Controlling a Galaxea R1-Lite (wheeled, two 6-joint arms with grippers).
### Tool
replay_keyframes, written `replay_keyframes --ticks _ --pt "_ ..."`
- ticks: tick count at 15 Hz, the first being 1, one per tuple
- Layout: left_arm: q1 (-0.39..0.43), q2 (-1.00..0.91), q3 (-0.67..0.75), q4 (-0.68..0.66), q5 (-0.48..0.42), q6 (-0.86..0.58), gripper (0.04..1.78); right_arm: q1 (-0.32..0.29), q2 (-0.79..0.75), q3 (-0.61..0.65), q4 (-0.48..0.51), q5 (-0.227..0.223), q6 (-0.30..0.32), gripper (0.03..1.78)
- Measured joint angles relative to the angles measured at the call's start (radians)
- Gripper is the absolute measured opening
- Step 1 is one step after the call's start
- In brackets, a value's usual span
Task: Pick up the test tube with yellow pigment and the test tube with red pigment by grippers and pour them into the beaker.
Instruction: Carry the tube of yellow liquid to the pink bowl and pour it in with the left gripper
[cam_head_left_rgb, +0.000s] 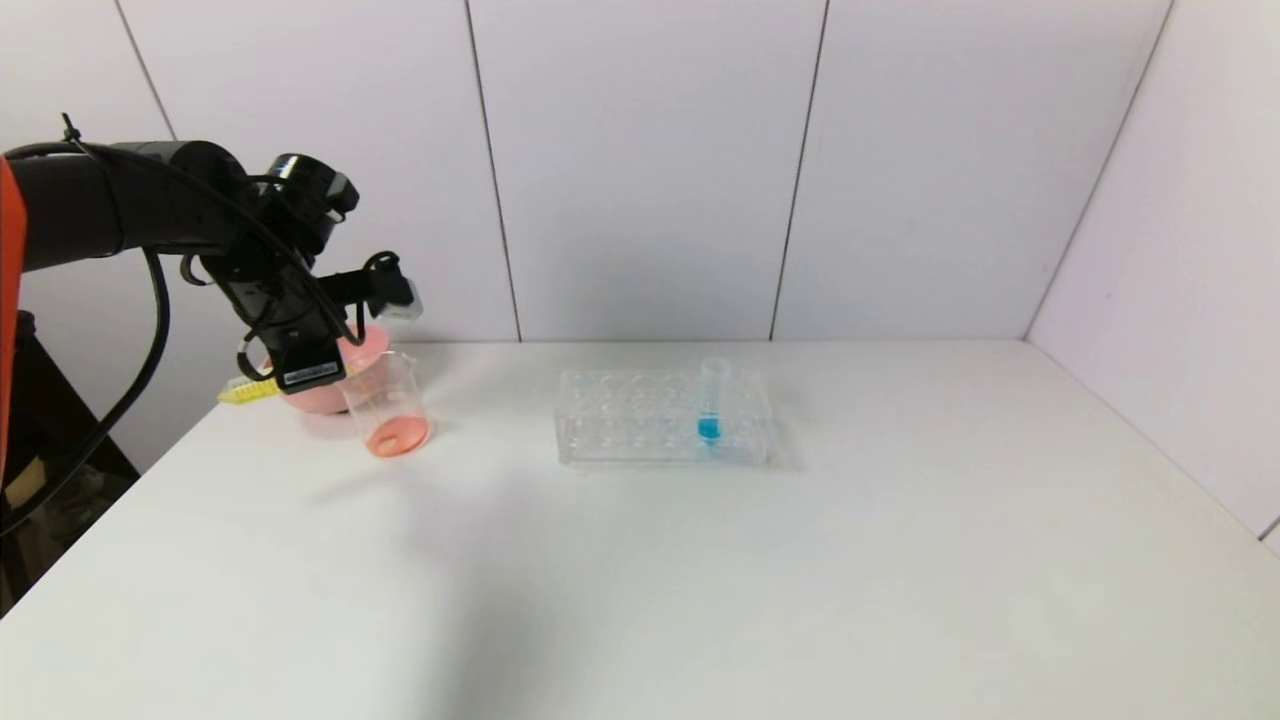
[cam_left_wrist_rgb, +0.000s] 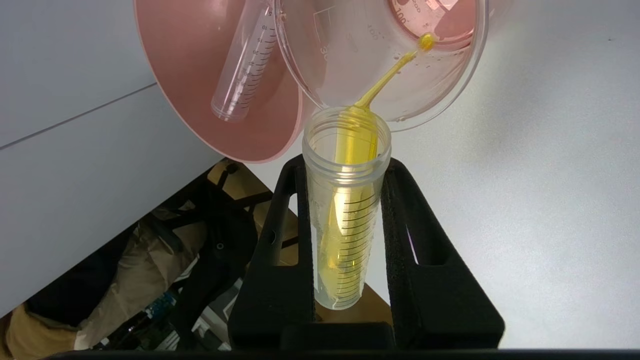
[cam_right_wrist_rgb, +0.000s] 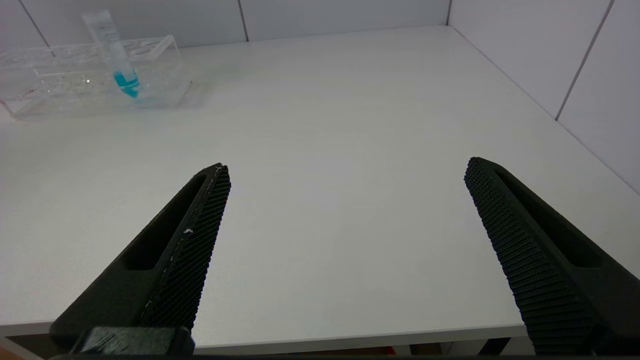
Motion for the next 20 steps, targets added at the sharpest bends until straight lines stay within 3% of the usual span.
replay_keyframes --ticks 9,14,20 --pt "-0.042 0.021 -0.008 -0.025 0.093 0.004 0.42 0.000 0.000 0.000 0.000 0.000 0.000 1.71" --pt "-0.050 0.022 -0.009 -0.062 0.198 0.042 0.42 0.000 0.000 0.000 0.000 0.000 0.000 1.71" --pt "-0.065 0.023 -0.008 -0.070 0.211 0.061 0.42 0.000 0.000 0.000 0.000 0.000 0.000 1.71"
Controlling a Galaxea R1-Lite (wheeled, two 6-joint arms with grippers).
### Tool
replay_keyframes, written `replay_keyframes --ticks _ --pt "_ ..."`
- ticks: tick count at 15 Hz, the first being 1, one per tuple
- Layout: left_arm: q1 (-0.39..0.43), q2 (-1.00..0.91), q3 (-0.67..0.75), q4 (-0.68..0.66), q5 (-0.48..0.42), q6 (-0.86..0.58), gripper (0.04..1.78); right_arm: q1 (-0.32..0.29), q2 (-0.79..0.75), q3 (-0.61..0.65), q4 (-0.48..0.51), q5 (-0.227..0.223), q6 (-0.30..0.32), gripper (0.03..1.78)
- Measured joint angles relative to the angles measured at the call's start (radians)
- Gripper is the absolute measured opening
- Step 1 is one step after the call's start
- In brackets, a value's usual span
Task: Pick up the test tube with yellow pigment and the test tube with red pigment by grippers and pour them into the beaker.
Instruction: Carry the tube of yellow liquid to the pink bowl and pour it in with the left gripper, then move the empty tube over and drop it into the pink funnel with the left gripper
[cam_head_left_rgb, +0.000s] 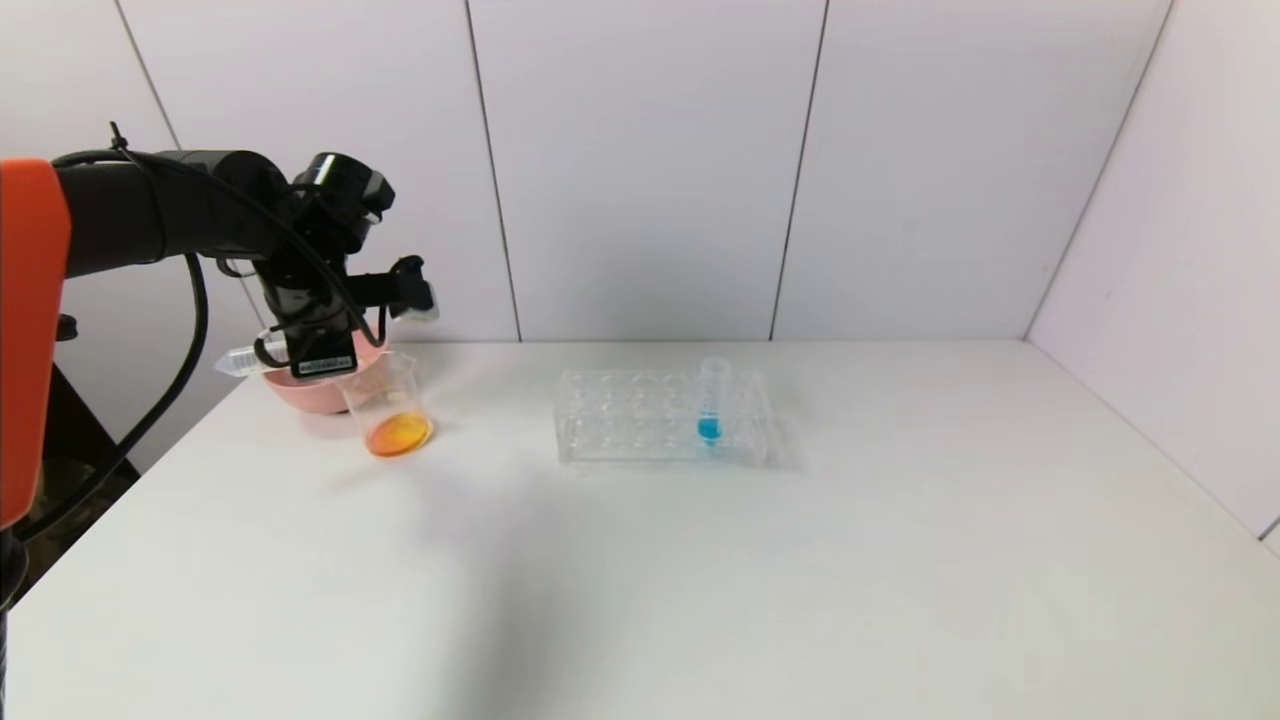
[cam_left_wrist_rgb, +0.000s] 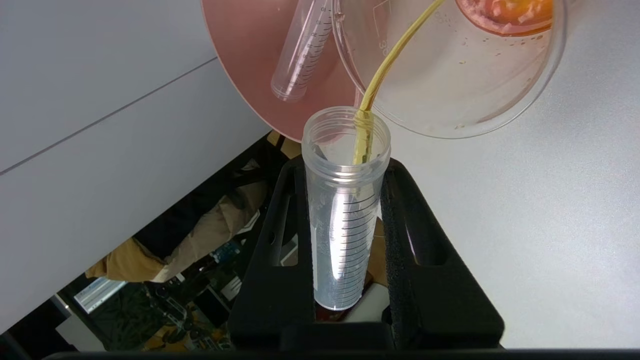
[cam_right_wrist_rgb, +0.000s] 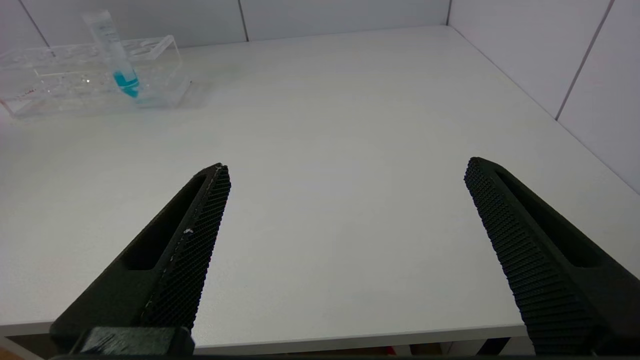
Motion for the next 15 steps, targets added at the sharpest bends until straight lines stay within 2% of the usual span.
replay_keyframes --ticks 5,9,12,15 --pt "-0.006 0.000 0.003 0.004 -0.017 -0.014 0.42 0.000 0.000 0.000 0.000 0.000 0.000 1.71" --pt "0.028 -0.019 0.009 0.005 -0.132 -0.087 0.42 0.000 0.000 0.000 0.000 0.000 0.000 1.71" --pt "0.055 -0.043 0.011 -0.006 -0.230 -0.231 0.42 0.000 0.000 0.000 0.000 0.000 0.000 1.71" --pt "0.074 -0.083 0.029 -0.008 -0.296 -0.488 0.42 0.000 0.000 0.000 0.000 0.000 0.000 1.71"
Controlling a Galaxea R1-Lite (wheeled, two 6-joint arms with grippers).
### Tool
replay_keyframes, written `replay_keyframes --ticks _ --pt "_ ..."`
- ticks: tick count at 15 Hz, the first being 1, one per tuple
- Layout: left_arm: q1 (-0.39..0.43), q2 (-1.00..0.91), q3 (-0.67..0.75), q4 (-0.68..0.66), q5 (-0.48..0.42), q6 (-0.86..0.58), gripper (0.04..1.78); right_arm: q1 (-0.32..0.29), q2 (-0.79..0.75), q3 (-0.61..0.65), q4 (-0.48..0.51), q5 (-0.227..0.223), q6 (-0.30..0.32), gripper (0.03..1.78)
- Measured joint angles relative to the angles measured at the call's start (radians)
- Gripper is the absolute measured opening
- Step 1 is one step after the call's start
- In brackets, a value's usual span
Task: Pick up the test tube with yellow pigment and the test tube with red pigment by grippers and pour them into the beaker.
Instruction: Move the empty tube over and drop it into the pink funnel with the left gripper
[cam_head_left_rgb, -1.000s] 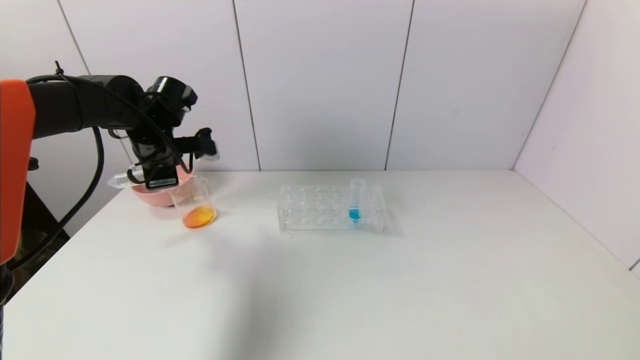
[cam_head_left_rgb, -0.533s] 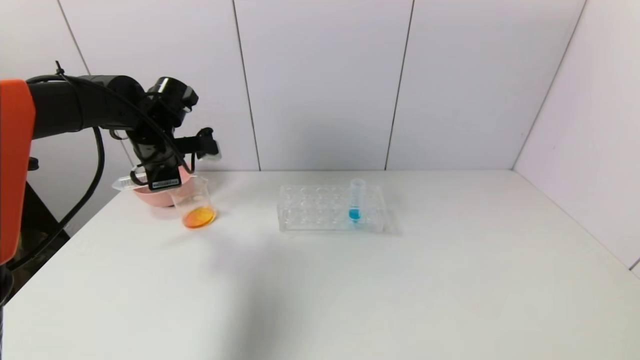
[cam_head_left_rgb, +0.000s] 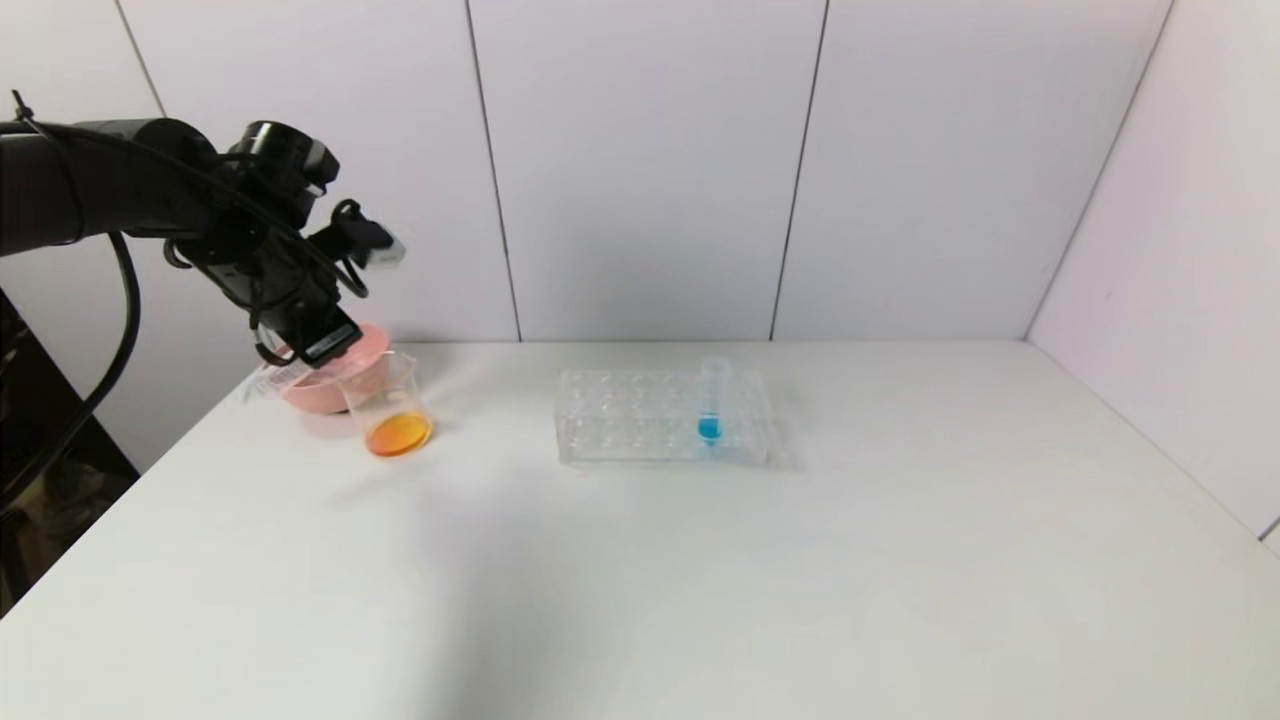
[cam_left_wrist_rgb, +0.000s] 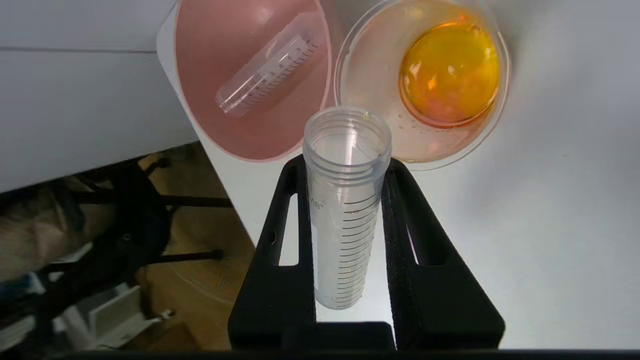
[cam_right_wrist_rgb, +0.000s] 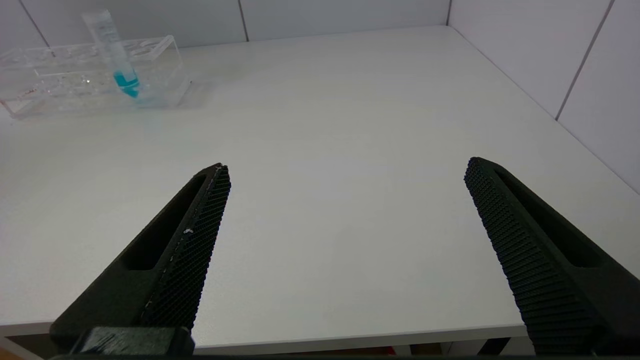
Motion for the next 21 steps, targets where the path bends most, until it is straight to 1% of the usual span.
replay_keyframes --ticks 1,3,6,8,10,12,13,15,18,20,21 --pt "0.013 -0.019 0.015 -0.020 -0.016 -0.092 0.42 0.000 0.000 0.000 0.000 0.000 0.000 1.71" --pt "0.043 -0.066 0.080 -0.128 -0.047 -0.293 0.42 0.000 0.000 0.000 0.000 0.000 0.000 1.71" --pt "0.064 -0.172 0.281 -0.396 -0.064 -0.553 0.42 0.000 0.000 0.000 0.000 0.000 0.000 1.71" --pt "0.071 -0.247 0.449 -0.583 -0.050 -0.649 0.42 0.000 0.000 0.000 0.000 0.000 0.000 1.71" --pt "0.075 -0.305 0.631 -0.814 -0.008 -0.676 0.42 0.000 0.000 0.000 0.000 0.000 0.000 1.71" --pt "0.079 -0.335 0.799 -1.084 0.041 -0.668 0.42 0.000 0.000 0.000 0.000 0.000 0.000 1.71" --pt "0.080 -0.337 0.861 -1.214 0.059 -0.659 0.42 0.000 0.000 0.000 0.000 0.000 0.000 1.71" --pt "0.081 -0.307 0.931 -1.439 0.084 -0.650 0.42 0.000 0.000 0.000 0.000 0.000 0.000 1.71" --pt "0.084 -0.205 0.960 -1.641 0.113 -0.650 0.42 0.000 0.000 0.000 0.000 0.000 0.000 1.71" --pt "0.086 -0.120 0.949 -1.723 0.127 -0.651 0.42 0.000 0.000 0.000 0.000 0.000 0.000 1.71" --pt "0.088 -0.080 0.933 -1.737 0.131 -0.657 0.42 0.000 0.000 0.000 0.000 0.000 0.000 1.71"
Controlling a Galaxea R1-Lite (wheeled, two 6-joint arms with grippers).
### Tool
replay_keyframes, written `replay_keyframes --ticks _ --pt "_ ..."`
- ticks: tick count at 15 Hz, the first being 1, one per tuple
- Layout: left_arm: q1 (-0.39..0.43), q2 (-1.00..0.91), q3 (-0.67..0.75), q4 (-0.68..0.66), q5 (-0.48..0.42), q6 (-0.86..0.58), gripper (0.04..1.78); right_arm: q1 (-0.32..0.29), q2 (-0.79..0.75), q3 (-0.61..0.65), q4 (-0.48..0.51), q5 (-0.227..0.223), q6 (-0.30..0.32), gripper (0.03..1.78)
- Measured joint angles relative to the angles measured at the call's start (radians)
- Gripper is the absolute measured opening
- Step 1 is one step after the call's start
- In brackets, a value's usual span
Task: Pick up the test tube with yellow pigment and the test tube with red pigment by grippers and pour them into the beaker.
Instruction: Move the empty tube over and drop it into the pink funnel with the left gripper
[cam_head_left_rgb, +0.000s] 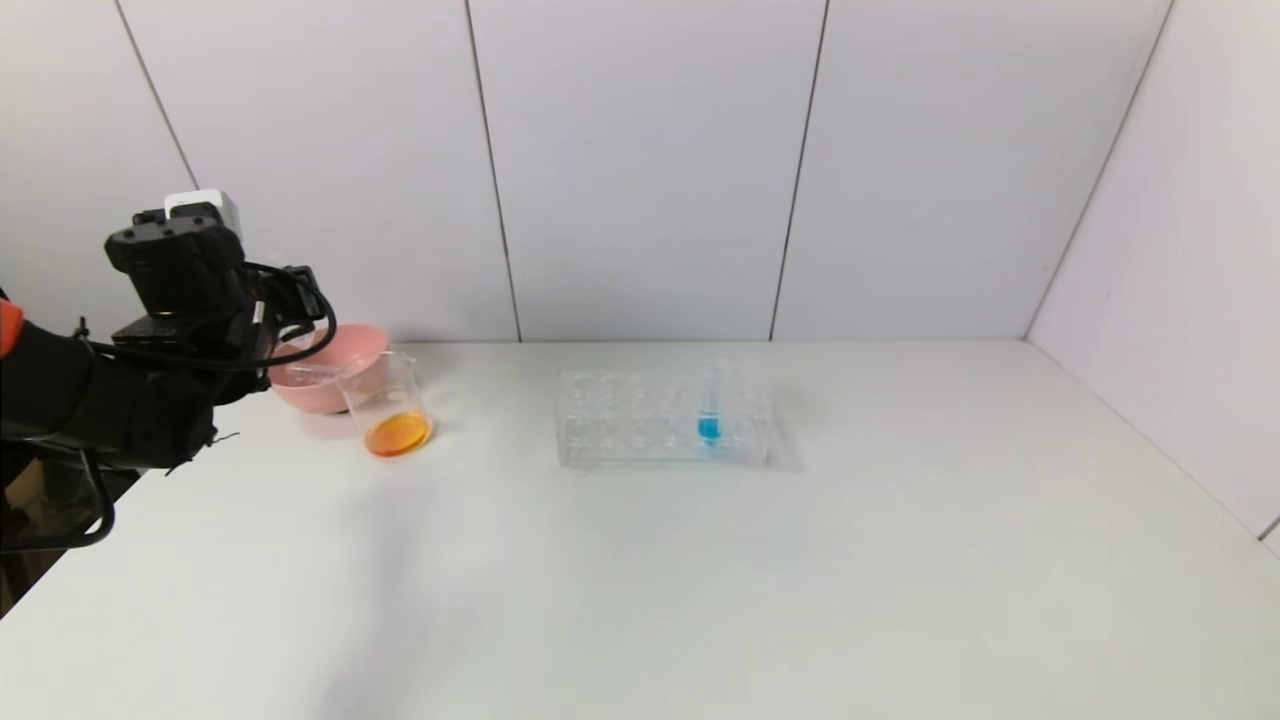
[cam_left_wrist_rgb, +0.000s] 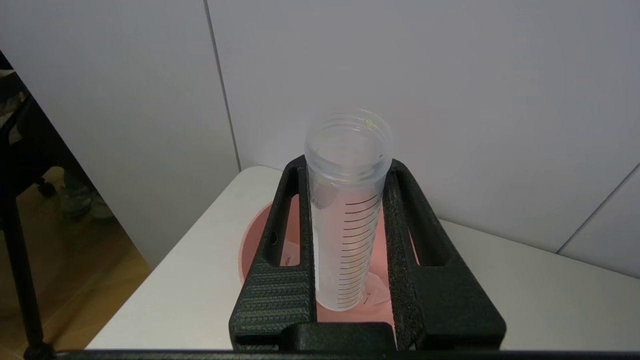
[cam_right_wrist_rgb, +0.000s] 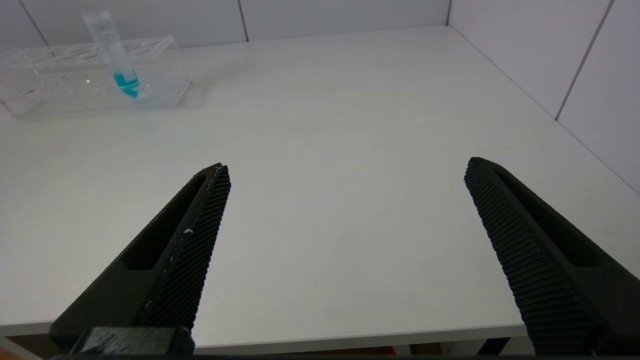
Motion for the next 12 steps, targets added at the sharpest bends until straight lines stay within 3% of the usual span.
replay_keyframes --ticks 8,10,12 --pt "0.011 0.166 -0.113 0.013 0.012 -0.033 0.44 0.000 0.000 0.000 0.000 0.000 0.000 1.71" --pt "0.013 0.172 -0.117 0.012 0.012 -0.033 0.53 0.000 0.000 0.000 0.000 0.000 0.000 1.71" --pt "0.013 0.172 -0.119 0.005 0.014 -0.033 0.73 0.000 0.000 0.000 0.000 0.000 0.000 1.71"
